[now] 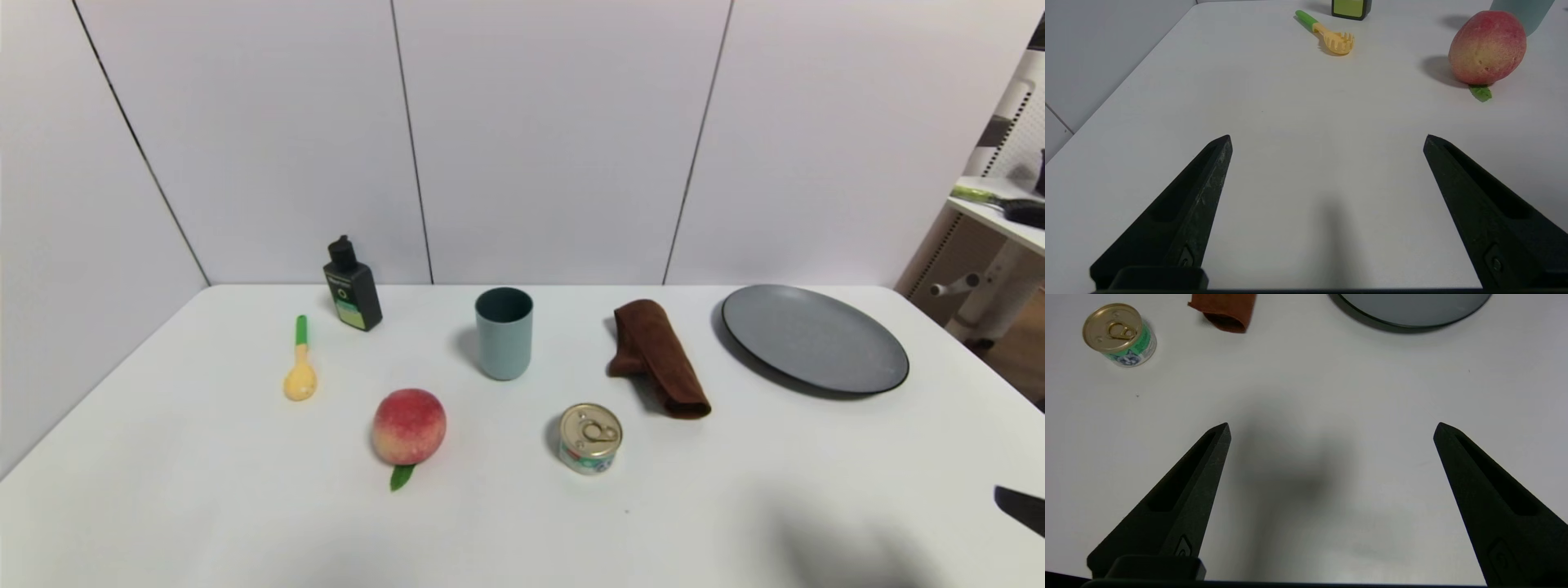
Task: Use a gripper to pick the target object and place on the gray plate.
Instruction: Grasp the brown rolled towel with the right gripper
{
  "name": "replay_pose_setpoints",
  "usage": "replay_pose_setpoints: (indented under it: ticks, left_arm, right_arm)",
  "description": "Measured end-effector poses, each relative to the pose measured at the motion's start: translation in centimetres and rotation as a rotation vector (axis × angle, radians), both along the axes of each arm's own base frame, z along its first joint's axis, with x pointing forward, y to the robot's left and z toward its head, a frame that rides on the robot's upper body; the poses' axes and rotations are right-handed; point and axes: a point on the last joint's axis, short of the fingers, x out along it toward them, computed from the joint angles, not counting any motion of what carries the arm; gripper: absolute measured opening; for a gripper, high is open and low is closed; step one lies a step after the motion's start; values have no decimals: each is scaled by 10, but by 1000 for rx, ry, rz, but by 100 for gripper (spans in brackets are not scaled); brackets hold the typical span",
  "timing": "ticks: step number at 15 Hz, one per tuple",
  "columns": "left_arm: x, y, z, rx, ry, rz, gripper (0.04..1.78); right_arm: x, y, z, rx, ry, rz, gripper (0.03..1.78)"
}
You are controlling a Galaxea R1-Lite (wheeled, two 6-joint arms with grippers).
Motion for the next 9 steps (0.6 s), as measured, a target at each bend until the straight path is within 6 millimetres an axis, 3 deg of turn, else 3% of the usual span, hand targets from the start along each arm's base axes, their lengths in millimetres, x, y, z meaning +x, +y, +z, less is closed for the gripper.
replay_pose_setpoints:
  ticks: [5,7,9]
  left_arm:
    - [0,0,0,0,0,0,169]
    - [0,0,0,0,0,0,169]
    - [0,0,0,0,0,0,169]
  right_arm:
    - [86,26,66,-38,186,78,171]
    - [120,38,78,-62,297,96,171]
    - [151,52,77,-85,392,121,171]
